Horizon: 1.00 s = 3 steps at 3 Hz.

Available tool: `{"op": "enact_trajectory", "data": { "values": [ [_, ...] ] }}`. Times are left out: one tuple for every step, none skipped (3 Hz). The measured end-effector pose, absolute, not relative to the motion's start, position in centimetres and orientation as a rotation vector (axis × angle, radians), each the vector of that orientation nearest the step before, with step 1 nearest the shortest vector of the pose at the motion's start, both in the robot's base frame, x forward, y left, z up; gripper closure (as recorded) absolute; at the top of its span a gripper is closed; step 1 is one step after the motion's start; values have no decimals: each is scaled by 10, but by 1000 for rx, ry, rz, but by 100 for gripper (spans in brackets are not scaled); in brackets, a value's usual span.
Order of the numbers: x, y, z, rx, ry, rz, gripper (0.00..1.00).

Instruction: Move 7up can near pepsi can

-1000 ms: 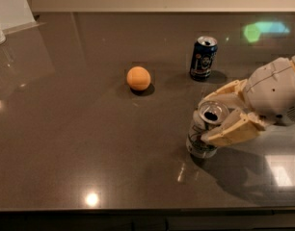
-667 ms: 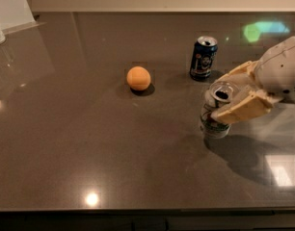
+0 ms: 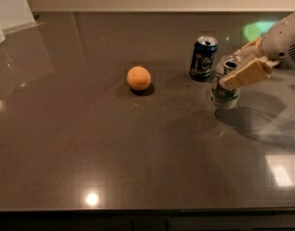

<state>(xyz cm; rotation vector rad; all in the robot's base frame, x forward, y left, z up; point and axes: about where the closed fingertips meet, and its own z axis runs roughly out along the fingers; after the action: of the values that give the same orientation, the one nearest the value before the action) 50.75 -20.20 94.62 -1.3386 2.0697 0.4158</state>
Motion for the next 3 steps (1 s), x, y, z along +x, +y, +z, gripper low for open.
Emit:
{"op": "enact_trajectory", "data": {
  "values": [
    [544, -212, 946, -1250, 2087, 432, 100],
    [570, -219, 943, -1197, 2077, 439, 100],
    [585, -224, 934, -1172, 2070, 438, 85]
  ]
}}
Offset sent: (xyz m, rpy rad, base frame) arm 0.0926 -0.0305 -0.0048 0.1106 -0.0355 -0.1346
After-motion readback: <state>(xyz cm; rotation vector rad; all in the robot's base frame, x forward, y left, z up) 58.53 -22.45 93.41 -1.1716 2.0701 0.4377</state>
